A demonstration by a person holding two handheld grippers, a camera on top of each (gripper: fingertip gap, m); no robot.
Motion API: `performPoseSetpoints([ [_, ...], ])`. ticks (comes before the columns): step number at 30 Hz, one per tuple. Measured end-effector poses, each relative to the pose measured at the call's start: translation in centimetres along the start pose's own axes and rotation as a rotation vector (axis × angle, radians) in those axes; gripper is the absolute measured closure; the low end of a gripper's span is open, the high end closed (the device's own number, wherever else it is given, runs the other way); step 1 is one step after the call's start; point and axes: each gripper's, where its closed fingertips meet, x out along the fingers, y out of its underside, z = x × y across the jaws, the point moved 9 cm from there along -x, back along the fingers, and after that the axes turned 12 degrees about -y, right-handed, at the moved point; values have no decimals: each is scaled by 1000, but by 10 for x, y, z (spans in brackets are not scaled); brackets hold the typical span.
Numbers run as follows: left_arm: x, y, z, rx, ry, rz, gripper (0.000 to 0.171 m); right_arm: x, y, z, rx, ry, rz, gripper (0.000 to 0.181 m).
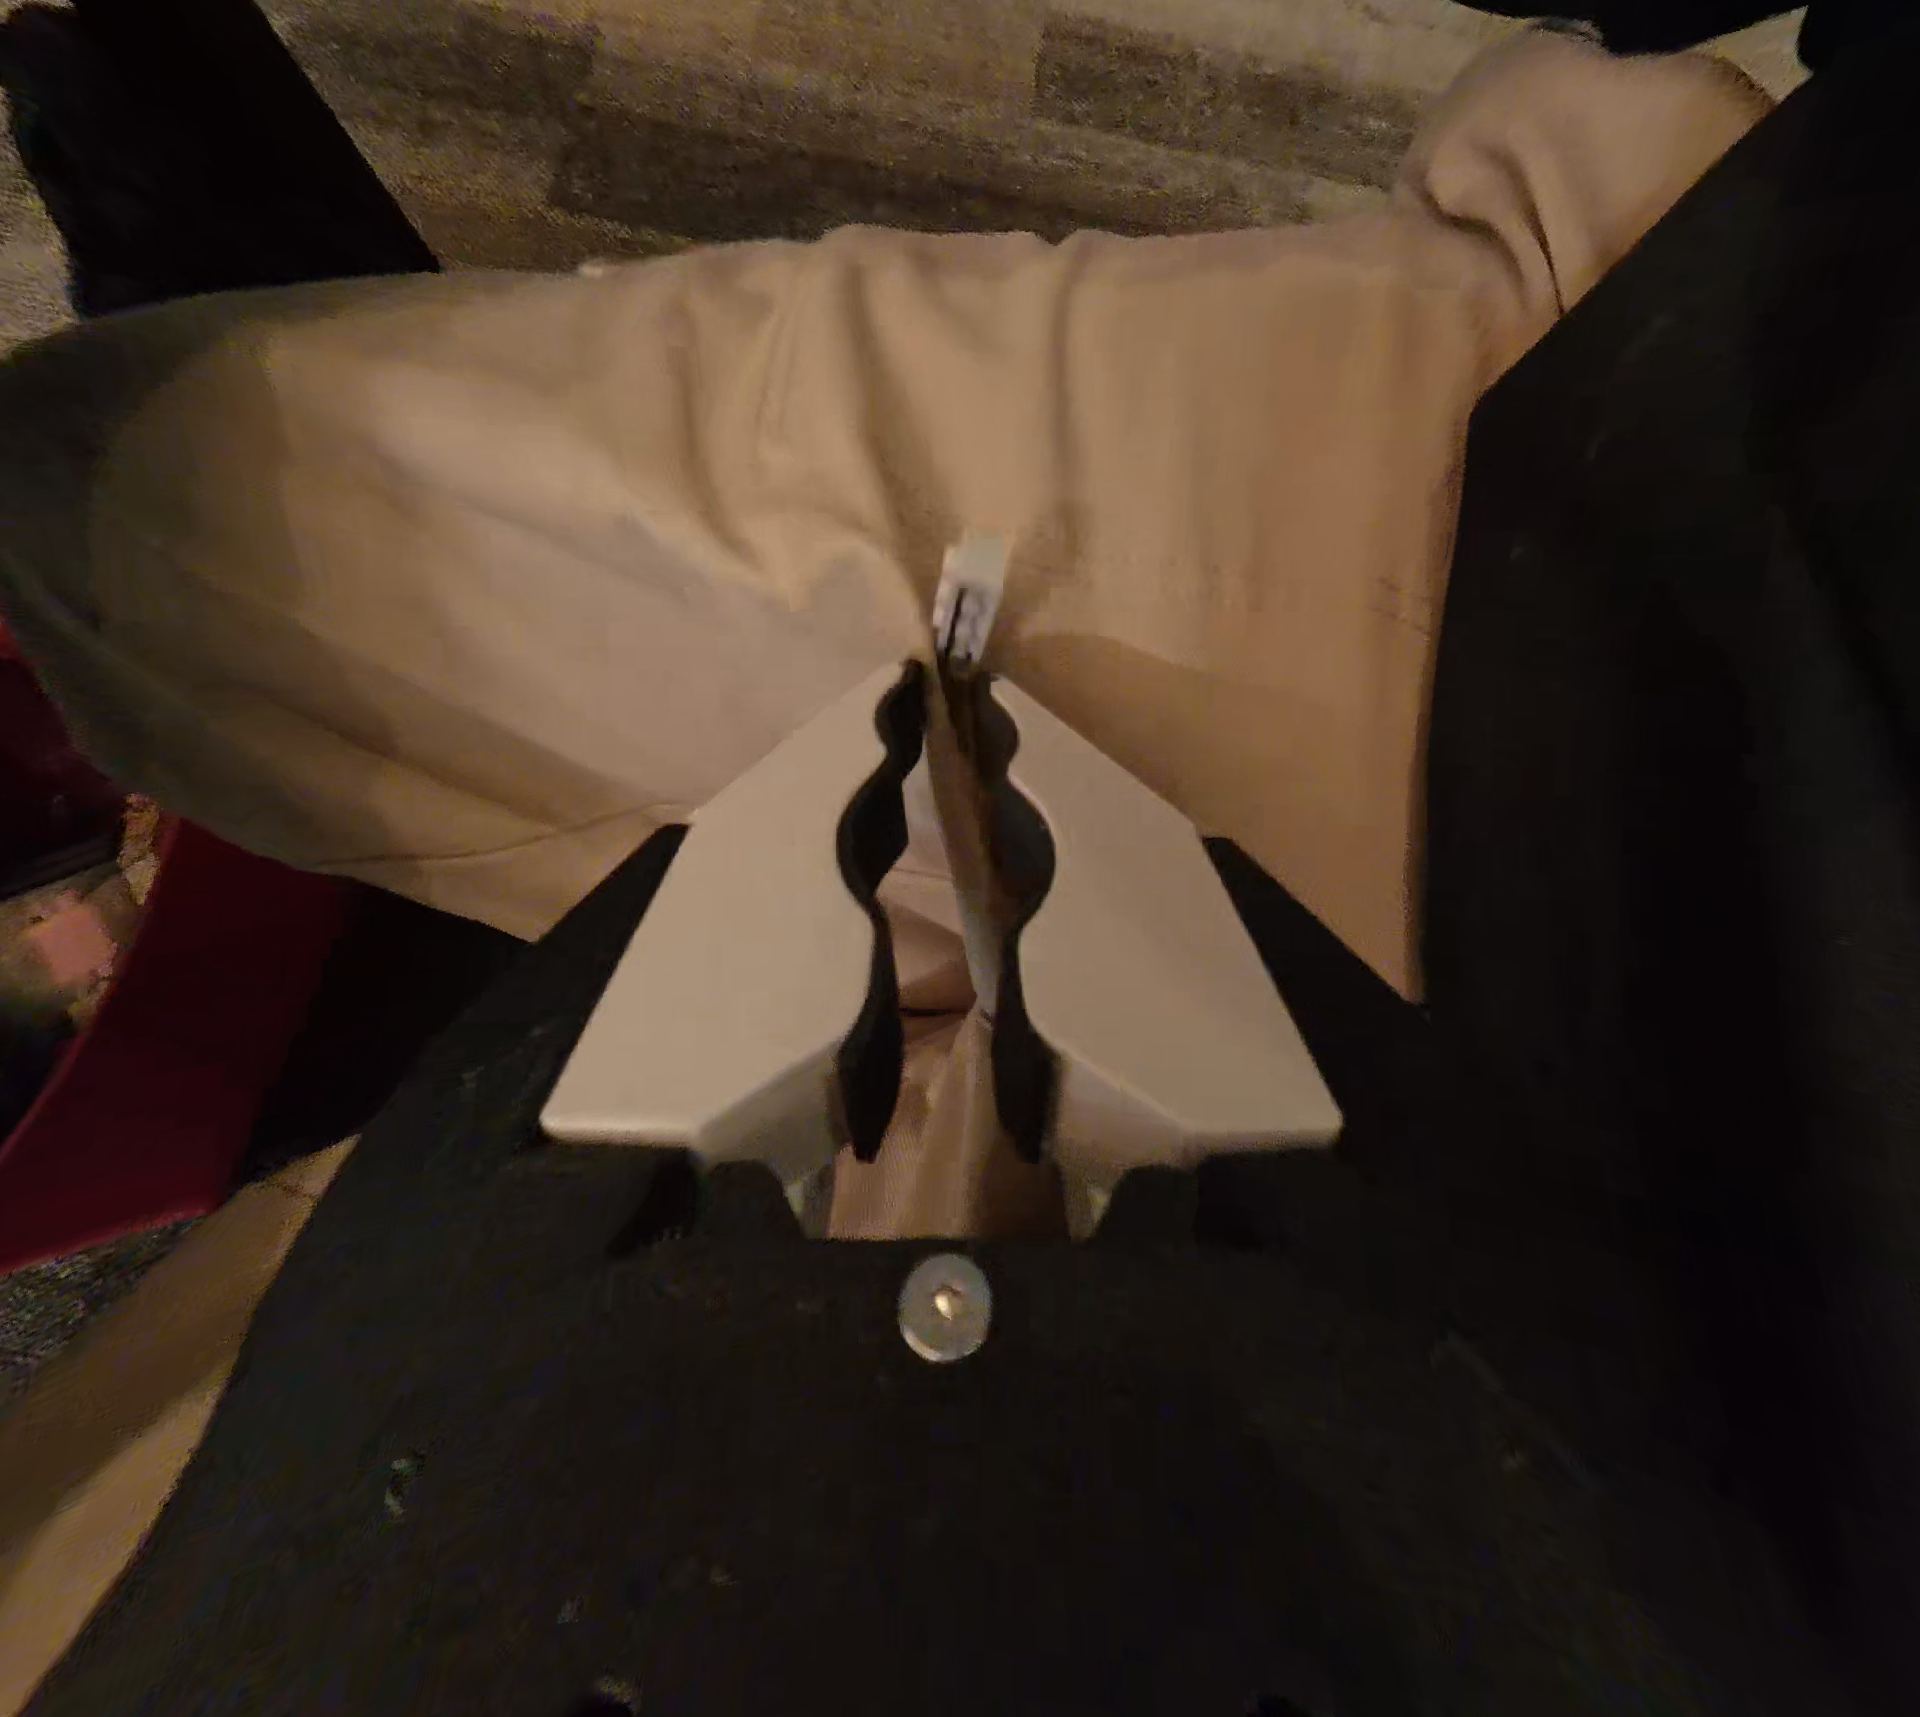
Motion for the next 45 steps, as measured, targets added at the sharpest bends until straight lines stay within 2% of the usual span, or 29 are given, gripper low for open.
performPoseSetpoints([
  [4,-6,-3,12,-106,56,-54,169,0,-1,-3,40,-12,-1,166],
  [6,-5,-4,16,-149,111,-58,153,1,-1,-5,61,-29,15,165],
  [8,-2,-7,18,-154,105,-62,140,3,0,-6,86,-44,39,164],
  [13,5,-22,14,-62,72,-113,142,5,0,-9,115,-59,57,163],
  [15,5,-24,10,-50,114,-112,148,5,0,-9,117,-62,55,163],
  [18,14,-16,5,-65,158,-8,150,6,1,-8,117,-68,69,163],
  [21,23,-9,4,-87,100,59,145,7,2,-7,112,-69,86,162],
  [25,24,-8,2,-136,168,87,158,7,0,-4,114,-85,92,161],
  [30,8,-20,20,-254,201,-45,161,5,-11,-3,130,-135,35,161],
  [33,-23,-40,60,-351,150,-202,162,10,-31,-12,52,-131,16,162],
  [35,-56,-61,101,-367,59,-327,162,22,-50,-26,-38,-128,35,163],
  [39,-120,-94,220,-351,-179,-528,162,72,-98,-66,-197,-194,80,162],
  [41,-125,-100,292,-205,-279,-494,162,107,-116,-89,-217,-277,92,158],
  [43,-107,-96,369,-15,-373,-423,162,143,-124,-112,-208,-320,120,155],
  [44,-94,-90,404,-13,-378,-417,162,159,-124,-122,-208,-335,141,153],
  [45,-82,-87,430,-75,-327,-448,162,172,-120,-132,-209,-340,151,153],
])
